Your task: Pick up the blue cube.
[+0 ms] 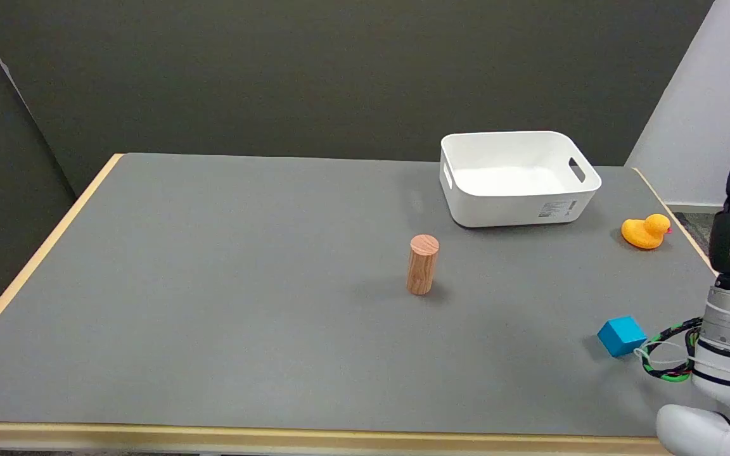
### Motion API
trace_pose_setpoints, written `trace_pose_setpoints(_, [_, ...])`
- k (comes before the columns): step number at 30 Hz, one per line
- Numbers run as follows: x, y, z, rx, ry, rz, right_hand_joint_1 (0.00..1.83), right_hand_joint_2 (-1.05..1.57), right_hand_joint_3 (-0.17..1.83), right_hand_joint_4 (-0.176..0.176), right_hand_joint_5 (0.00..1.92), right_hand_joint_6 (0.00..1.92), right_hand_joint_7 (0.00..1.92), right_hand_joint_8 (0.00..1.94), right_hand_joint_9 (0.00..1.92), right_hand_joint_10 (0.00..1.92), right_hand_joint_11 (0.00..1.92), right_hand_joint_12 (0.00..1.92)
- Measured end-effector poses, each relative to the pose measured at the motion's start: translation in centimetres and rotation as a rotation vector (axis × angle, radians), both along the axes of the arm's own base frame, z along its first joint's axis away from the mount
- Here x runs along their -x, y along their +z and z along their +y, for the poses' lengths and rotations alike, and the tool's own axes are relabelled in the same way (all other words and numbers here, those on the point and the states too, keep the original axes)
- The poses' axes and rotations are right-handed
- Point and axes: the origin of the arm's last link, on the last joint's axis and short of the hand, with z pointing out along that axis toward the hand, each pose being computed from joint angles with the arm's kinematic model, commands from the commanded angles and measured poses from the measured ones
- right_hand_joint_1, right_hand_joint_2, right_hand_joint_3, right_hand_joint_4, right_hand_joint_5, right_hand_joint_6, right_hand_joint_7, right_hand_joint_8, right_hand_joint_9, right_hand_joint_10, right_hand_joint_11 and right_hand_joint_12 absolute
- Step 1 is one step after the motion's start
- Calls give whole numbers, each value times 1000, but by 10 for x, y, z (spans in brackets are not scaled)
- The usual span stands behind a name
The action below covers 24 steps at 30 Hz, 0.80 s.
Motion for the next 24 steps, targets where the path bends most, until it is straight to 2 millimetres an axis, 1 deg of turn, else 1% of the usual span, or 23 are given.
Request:
trace_pose_setpoints(3, [-1, 2, 0, 7, 1, 3, 334, 734, 934, -176, 23, 277, -1, 126, -1, 46, -1, 4])
trace_pose_setpoints(4, [-1, 2, 1, 16, -4, 10, 342, 738, 917, -176, 26, 307, 4, 160, -1, 97, -1, 46])
trace_pose_setpoints(5, [-2, 3, 2, 27, -10, 20, 363, 736, 902, -176, 39, 343, 18, 204, -1, 188, -1, 146])
trace_pose_setpoints(7, [-3, 5, 3, 43, -19, 37, 392, 697, 963, -176, 52, 391, 50, 223, 18, 235, -1, 291])
trace_pose_setpoints(8, [-5, 6, 4, 63, -32, 59, 415, 693, 959, -176, 70, 404, 73, 231, 21, 282, -1, 357])
trace_pose_setpoints(10, [-8, 7, 6, 90, -51, 93, 465, 722, 870, -176, 122, 410, 118, 262, 10, 430, -1, 456])
trace_pose_setpoints(12, [-11, 10, 9, 121, -77, 131, 459, 662, 996, -176, 98, 491, 106, 325, 35, 419, -1, 499])
trace_pose_setpoints(16, [-17, 17, 17, 194, -158, 222, 503, 647, 993, -176, 115, 507, 126, 341, 33, 492, -1, 546])
trace_pose_setpoints(18, [-19, 20, 21, 227, -200, 262, 556, 685, 899, -176, 179, 471, 211, 300, 79, 508, -1, 638])
trace_pose_setpoints(20, [-21, 23, 25, 263, -246, 306, 560, 649, 989, -171, 227, 573, 275, 410, 141, 591, -1, 807])
trace_pose_setpoints(22, [-22, 26, 29, 295, -283, 342, 588, 684, 935, -150, 360, 751, 465, 536, 277, 737, 43, 1066])
trace_pose_setpoints(23, [-22, 26, 31, 310, -297, 359, 597, 695, 915, -141, 408, 833, 529, 591, 327, 796, 77, 1149])
trace_pose_setpoints(24, [-23, 27, 33, 323, -308, 372, 601, 698, 911, -134, 437, 909, 562, 641, 360, 844, 122, 1189])
